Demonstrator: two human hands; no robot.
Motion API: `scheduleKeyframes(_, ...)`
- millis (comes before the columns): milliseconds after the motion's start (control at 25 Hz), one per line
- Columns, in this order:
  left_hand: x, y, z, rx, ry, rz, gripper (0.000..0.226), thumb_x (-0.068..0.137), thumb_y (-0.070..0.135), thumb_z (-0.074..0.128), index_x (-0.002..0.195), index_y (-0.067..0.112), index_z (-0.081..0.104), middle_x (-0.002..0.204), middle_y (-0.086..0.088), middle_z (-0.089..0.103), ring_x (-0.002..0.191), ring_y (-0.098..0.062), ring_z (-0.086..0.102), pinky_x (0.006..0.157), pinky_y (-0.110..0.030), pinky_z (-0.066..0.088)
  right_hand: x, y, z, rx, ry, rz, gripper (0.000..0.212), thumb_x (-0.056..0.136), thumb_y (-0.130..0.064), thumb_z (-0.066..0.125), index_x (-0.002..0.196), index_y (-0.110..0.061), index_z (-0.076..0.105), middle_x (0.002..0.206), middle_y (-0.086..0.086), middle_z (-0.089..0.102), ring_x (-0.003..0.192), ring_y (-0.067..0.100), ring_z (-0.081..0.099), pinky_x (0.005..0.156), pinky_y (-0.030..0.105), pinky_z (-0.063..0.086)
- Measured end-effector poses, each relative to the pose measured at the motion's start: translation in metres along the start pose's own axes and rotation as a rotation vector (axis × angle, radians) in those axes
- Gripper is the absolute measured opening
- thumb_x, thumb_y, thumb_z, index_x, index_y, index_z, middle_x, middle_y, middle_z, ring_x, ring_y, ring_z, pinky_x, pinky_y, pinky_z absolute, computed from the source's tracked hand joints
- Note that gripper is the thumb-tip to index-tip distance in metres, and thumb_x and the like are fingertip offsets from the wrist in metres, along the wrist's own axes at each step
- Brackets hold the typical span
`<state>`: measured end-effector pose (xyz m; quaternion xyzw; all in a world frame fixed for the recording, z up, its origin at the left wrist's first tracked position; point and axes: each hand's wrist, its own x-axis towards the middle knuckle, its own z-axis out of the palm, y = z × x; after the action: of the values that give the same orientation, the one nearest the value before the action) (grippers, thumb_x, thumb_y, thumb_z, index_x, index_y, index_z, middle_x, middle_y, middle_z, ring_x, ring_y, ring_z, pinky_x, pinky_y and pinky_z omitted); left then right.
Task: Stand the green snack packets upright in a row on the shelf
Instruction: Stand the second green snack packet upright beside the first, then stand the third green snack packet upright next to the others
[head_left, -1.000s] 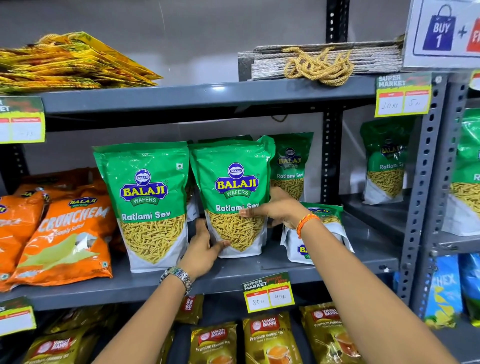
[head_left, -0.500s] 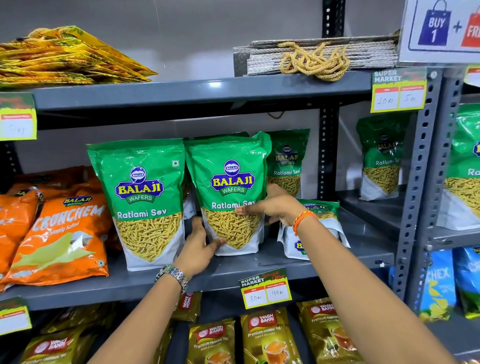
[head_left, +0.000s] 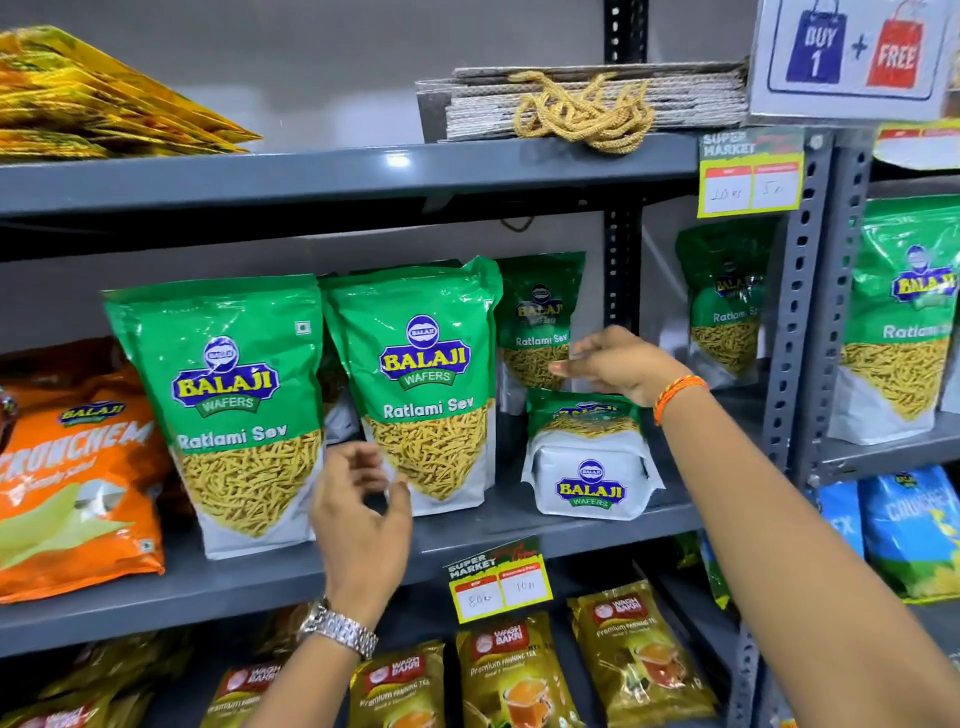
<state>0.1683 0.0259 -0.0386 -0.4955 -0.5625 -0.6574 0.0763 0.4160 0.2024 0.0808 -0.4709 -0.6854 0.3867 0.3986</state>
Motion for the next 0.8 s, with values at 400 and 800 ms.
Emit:
scheduleKeyframes(400, -0.024, 0.059, 0.093, 0.116, -0.631, -0.194, 0.05, 0.09, 0.066, 0.045, 0.102, 0.018, 0.056, 0.076, 0.004, 0.064, 0.075, -0.012, 0.06, 0.066, -0.034, 0.039, 0.04, 0.1, -0.019, -0.022, 0.202, 0.274, 0.083, 0.089, -0.038, 0.075, 0.148, 0.008, 0.04, 0.156, 0.022, 0.046, 0.141, 0.035, 0.048, 0.111, 0.034, 0.041)
scheduleKeyframes(800, -0.007, 0.052, 0.129, -0.136, -0.702, -0.626, 0.06, 0.061, 0.072, 0.059, 0.099, 0.026, 0.057, 0.105, 0.002, 0.068, 0.099, -0.022, 0.068, 0.091, -0.047, 0.057, 0.048, 0.125, -0.018, 0.282, 0.205, 0.394, 0.059, 0.081, -0.017, 0.082, 0.129, 0.008, 0.06, 0.126, 0.025, 0.069, 0.114, 0.037, 0.07, 0.102, 0.05, 0.055)
